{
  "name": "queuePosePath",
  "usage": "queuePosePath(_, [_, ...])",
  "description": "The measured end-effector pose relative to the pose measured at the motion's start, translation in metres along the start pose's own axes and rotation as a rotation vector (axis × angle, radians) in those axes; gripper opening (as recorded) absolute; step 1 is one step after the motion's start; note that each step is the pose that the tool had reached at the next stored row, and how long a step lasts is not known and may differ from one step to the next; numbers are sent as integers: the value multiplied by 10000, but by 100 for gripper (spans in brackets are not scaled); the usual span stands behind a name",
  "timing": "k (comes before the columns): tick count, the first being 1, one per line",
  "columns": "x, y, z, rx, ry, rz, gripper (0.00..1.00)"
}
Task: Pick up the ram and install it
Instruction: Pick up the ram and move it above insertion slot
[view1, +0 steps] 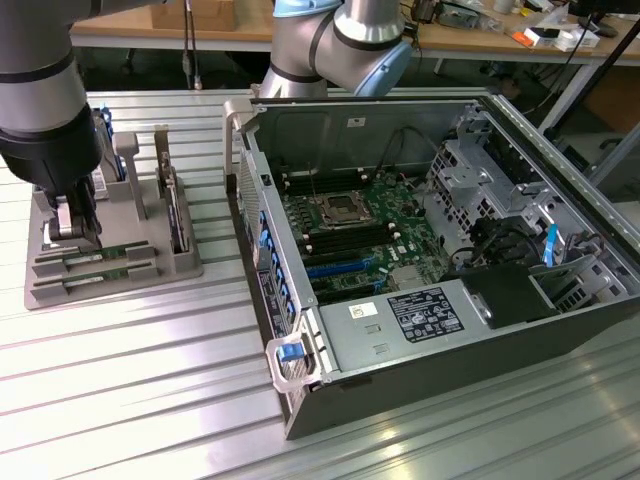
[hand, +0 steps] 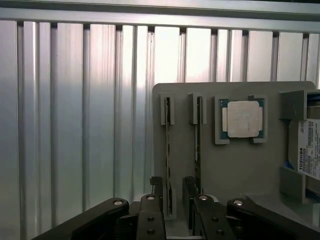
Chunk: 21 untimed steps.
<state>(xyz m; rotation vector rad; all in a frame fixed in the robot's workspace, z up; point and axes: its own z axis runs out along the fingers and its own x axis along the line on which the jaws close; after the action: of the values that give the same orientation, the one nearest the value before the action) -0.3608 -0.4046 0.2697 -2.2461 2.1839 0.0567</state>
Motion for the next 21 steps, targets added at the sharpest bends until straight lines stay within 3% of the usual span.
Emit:
queuePosePath(5, [105,-2,92,1,-1,-1,30])
queuePosePath(13, [112,-52,266,-1,26,0,30])
queuePosePath(21, [33,-56,406,-4,164,3,30])
